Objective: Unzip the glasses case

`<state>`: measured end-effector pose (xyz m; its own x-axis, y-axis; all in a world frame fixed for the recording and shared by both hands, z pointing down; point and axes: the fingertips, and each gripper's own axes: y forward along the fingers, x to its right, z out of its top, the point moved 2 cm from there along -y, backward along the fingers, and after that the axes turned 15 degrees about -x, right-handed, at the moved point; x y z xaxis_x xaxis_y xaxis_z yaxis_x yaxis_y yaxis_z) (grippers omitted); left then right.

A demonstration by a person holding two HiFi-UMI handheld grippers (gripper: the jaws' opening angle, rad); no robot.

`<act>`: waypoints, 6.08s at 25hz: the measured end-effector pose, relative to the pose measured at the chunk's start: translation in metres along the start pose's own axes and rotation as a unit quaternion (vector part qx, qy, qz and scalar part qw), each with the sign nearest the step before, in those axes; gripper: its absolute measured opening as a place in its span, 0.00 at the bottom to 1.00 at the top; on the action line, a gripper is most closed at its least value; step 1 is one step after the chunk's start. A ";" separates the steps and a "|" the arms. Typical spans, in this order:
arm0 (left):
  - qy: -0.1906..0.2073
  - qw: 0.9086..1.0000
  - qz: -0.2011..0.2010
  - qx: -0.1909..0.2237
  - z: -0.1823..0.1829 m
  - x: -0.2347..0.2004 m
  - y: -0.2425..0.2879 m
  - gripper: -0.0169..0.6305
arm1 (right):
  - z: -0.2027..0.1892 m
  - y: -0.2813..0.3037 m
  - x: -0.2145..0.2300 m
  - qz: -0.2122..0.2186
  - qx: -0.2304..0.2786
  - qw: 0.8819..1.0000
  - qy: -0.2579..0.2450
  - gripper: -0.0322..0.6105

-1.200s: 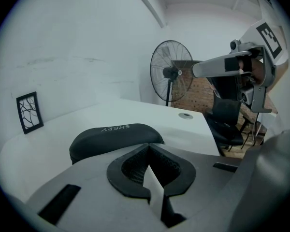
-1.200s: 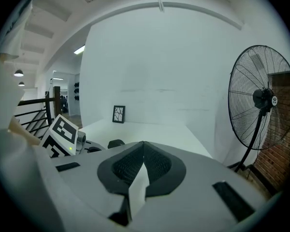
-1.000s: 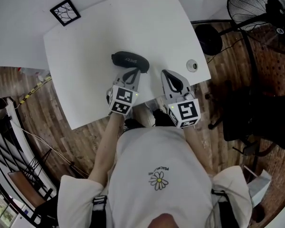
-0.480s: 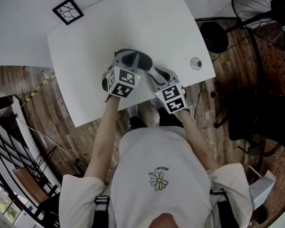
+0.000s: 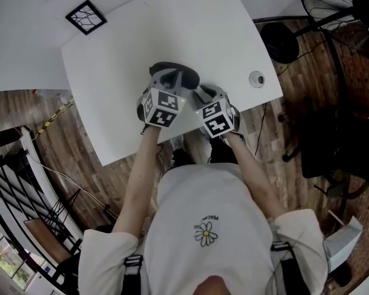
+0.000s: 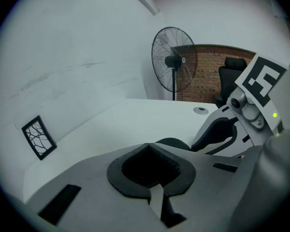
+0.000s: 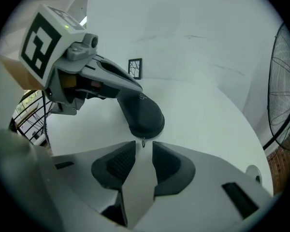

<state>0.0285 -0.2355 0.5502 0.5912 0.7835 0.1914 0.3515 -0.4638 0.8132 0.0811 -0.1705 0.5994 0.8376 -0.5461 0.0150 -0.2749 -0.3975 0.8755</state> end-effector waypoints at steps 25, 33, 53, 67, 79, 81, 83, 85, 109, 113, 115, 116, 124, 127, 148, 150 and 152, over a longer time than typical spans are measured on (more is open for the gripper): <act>-0.030 0.999 0.008 -0.021 -0.003 0.009 0.002 0.05 | 0.005 0.001 0.032 -0.047 -0.044 0.993 -0.097 0.06; -0.043 0.999 0.023 -0.018 -0.002 0.013 0.002 0.05 | 0.017 0.011 0.053 0.004 -0.073 0.978 -0.194 0.06; -0.200 0.977 0.041 -0.060 -0.055 -0.003 -0.036 0.15 | -0.006 0.002 -0.084 0.103 -0.039 0.894 -0.435 0.06; -0.187 0.977 0.025 -0.104 -0.073 -0.001 -0.042 0.12 | 0.001 0.005 -0.113 0.114 -0.050 0.906 -0.404 0.06; -0.204 0.974 0.023 -0.096 -0.075 -0.003 -0.043 0.12 | 0.057 0.033 -0.051 0.030 -0.038 0.907 -0.419 0.06; -0.204 0.974 0.022 -0.096 -0.074 -0.003 -0.043 0.12 | 0.074 0.038 -0.041 0.025 -0.034 0.907 -0.418 0.06; -0.208 0.974 0.019 -0.091 -0.072 -0.003 -0.041 0.12 | 0.087 0.042 -0.033 0.020 -0.033 0.909 -0.416 0.06; -0.215 0.973 0.009 -0.088 -0.072 -0.002 -0.040 0.12 | 0.090 0.044 -0.027 0.016 -0.037 0.911 -0.410 0.06; -0.144 0.983 0.023 -0.114 -0.054 0.043 -0.038 0.05 | -0.034 -0.024 -0.020 0.000 -0.070 0.941 -0.332 0.06; -0.145 0.982 0.033 -0.114 -0.055 0.046 -0.039 0.05 | -0.030 -0.022 -0.007 -0.015 -0.078 0.932 -0.355 0.06; -0.148 0.982 0.035 -0.115 -0.055 0.045 -0.038 0.05 | -0.025 -0.021 0.002 -0.020 -0.079 0.929 -0.360 0.06; -0.149 0.982 0.035 -0.115 -0.054 0.045 -0.037 0.05 | -0.022 -0.020 0.006 -0.018 -0.080 0.929 -0.360 0.06; -0.164 0.979 0.042 -0.109 -0.049 0.040 -0.032 0.05 | 0.004 -0.004 0.026 0.018 -0.109 0.868 -0.484 0.06; -0.171 0.978 0.046 -0.110 -0.047 0.036 -0.029 0.05 | 0.025 0.005 0.033 0.022 -0.114 0.834 -0.540 0.06; -0.223 0.968 0.048 -0.105 -0.047 0.012 -0.024 0.05 | 0.109 0.049 -0.005 0.014 -0.067 0.497 -0.865 0.06; -0.222 0.968 0.047 -0.104 -0.048 0.012 -0.025 0.05 | 0.108 0.050 -0.004 0.018 -0.066 0.512 -0.856 0.06; -0.215 0.970 0.046 -0.105 -0.050 0.012 -0.025 0.05 | 0.107 0.051 -0.004 0.015 -0.064 0.524 -0.849 0.06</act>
<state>-0.0096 -0.1939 0.5596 0.8764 0.4780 0.0581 0.1543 -0.3931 0.9065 0.0129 -0.2674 0.5918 -0.8245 -0.4620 -0.3269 -0.1519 -0.3758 0.9142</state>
